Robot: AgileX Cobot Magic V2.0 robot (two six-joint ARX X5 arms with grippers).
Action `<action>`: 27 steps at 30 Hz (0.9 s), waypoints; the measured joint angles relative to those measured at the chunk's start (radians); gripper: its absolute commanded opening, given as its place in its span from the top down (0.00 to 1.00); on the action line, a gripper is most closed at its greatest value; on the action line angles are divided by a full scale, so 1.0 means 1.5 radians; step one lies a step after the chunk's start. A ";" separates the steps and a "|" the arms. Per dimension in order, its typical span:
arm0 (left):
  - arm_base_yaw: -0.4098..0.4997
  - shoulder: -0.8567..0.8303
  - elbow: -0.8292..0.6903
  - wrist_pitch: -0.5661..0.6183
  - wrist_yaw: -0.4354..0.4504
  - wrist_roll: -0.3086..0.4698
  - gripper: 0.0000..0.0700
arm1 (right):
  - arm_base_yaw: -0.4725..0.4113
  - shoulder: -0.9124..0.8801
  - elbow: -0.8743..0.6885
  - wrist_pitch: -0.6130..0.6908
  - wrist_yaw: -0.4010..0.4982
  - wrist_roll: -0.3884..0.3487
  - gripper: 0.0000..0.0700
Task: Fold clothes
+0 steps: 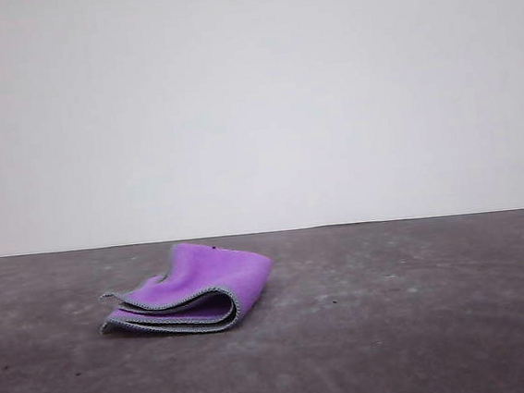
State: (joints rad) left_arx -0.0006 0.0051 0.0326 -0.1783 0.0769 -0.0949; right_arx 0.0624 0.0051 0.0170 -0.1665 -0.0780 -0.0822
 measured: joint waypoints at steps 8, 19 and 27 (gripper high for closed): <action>0.000 0.000 0.000 0.000 0.000 0.000 1.00 | 0.000 0.000 0.000 0.000 0.000 0.000 0.99; 0.000 0.000 0.000 0.000 0.000 0.000 1.00 | 0.000 0.000 0.000 0.000 0.000 0.000 0.99; 0.000 0.000 0.000 0.000 0.000 0.000 1.00 | 0.000 0.000 0.000 0.000 0.000 0.000 0.99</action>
State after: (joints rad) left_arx -0.0006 0.0051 0.0326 -0.1780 0.0769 -0.0949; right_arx 0.0624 0.0051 0.0166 -0.1665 -0.0780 -0.0822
